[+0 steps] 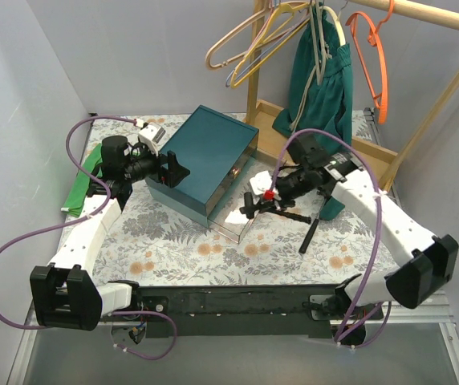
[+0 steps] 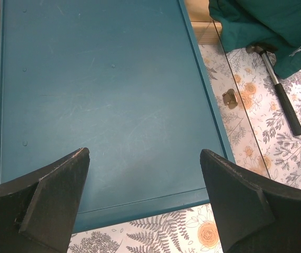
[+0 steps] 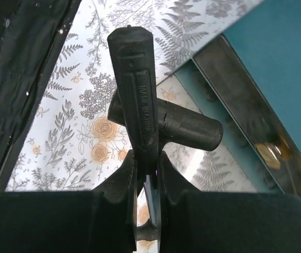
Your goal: Sort the tools into containers
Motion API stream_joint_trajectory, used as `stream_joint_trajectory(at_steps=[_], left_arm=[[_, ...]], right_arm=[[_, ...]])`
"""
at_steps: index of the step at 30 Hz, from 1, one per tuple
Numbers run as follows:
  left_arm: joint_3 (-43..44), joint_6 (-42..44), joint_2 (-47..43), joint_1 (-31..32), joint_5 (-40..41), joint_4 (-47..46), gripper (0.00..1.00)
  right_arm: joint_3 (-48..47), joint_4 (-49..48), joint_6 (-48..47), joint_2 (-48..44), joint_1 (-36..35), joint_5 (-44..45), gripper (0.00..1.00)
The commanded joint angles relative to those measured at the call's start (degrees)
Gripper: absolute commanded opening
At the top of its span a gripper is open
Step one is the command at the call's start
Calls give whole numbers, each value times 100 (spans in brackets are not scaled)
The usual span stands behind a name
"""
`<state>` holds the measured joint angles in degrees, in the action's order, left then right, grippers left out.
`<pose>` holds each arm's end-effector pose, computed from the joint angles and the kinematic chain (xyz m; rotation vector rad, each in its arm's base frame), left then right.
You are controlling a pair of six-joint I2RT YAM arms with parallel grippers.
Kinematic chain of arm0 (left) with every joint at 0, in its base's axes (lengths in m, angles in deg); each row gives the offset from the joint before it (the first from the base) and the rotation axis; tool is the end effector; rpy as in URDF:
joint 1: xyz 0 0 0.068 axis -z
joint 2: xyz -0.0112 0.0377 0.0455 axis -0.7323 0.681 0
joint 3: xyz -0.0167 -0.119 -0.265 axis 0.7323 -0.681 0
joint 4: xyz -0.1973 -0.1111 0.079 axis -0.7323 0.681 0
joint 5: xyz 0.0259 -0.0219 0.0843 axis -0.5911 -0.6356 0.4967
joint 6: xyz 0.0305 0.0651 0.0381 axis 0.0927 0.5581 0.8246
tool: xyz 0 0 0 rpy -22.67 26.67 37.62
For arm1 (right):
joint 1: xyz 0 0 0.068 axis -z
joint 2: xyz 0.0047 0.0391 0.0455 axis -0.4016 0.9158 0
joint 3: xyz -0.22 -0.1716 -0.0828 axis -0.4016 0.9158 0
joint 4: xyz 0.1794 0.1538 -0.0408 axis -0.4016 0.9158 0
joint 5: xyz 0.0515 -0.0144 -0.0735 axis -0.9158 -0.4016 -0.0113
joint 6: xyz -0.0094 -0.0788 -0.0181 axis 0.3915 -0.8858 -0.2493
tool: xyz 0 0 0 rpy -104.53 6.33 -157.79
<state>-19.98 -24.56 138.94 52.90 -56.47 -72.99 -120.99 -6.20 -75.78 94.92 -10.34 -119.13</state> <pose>0.2606 -0.0705 0.3258 -0.0551 2.0897 -1.0990 0.1797 0.1801 0.3477 -1.9753 1.2010 0.6639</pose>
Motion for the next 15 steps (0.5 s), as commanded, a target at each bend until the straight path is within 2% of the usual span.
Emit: stream_joint_trajectory(at_steps=[1,5,15], left_arm=[[50,41,-295,24,66,-98,87],[-125,41,-480,24,84,-72,87],[-161,322,-577,24,163,69,87]], right_arm=[[-262,-196,-804,463,-490,628,1],[-491,-188,-1646,1016,-685,1183,1],[-939,5,-3177,1676,-711,2001,1]])
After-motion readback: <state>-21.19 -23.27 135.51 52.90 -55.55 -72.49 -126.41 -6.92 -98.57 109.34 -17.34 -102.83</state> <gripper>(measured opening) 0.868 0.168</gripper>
